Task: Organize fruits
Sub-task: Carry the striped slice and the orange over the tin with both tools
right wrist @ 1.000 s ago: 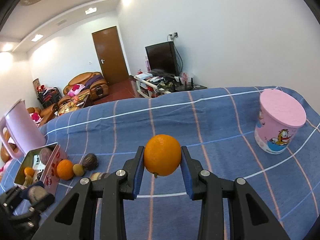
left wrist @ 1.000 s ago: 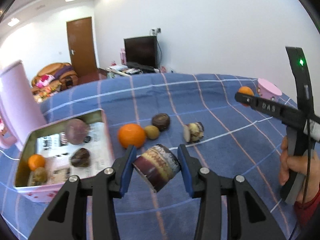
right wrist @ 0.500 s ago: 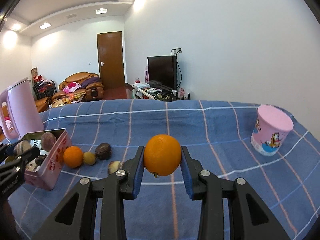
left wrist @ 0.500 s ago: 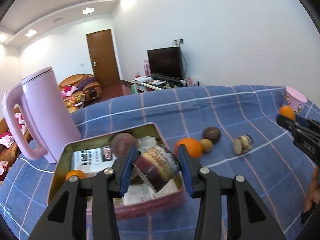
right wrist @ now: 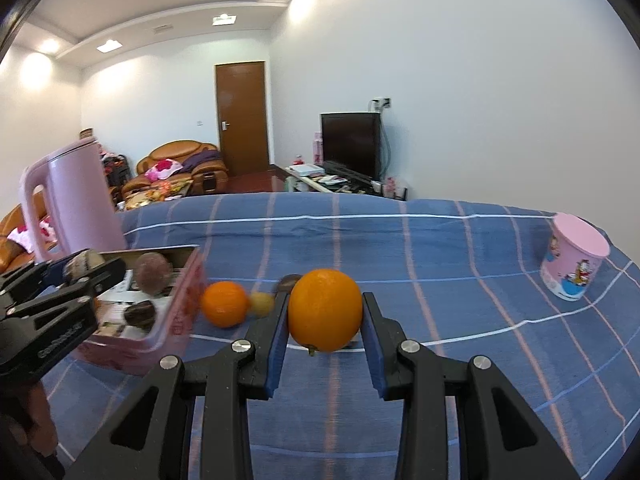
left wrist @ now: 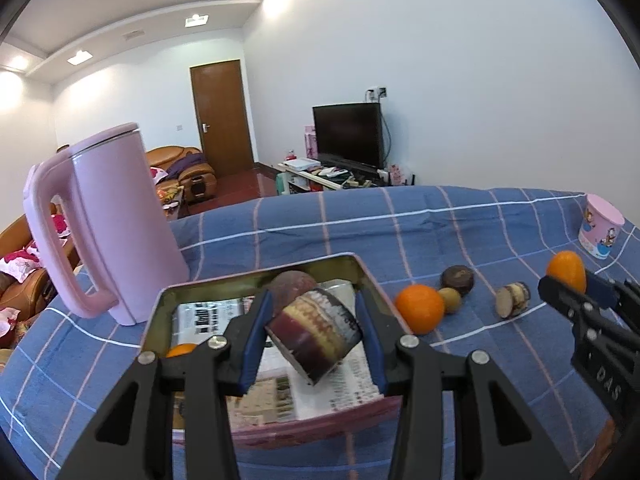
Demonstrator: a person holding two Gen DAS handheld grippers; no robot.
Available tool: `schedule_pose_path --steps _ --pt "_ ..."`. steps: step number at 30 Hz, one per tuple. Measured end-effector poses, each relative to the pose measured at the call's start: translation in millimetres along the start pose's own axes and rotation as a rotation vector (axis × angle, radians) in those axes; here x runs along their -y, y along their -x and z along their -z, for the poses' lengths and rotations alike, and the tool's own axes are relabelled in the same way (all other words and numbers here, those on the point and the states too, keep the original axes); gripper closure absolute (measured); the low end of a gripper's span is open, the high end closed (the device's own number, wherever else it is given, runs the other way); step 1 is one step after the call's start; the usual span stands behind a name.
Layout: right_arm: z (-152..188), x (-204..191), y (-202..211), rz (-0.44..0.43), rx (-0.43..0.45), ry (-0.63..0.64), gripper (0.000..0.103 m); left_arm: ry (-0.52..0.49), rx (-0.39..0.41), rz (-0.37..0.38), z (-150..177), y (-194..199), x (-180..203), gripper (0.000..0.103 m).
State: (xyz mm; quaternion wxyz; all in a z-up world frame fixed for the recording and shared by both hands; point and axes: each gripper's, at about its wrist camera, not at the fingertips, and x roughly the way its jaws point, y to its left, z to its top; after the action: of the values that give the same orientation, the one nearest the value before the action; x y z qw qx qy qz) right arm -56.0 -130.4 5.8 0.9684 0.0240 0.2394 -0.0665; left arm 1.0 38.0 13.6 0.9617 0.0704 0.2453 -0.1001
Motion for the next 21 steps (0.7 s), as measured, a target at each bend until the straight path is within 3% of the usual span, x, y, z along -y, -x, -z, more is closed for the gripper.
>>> schedule_pose_path --steps 11,21 --pt "-1.6 -61.8 -7.4 -0.096 0.006 0.034 0.066 0.036 -0.005 -0.052 -0.9 -7.2 -40.6 0.058" --pt "-6.1 -94.5 -17.4 -0.167 -0.001 0.032 0.066 0.062 -0.028 -0.138 -1.8 -23.1 -70.3 0.058"
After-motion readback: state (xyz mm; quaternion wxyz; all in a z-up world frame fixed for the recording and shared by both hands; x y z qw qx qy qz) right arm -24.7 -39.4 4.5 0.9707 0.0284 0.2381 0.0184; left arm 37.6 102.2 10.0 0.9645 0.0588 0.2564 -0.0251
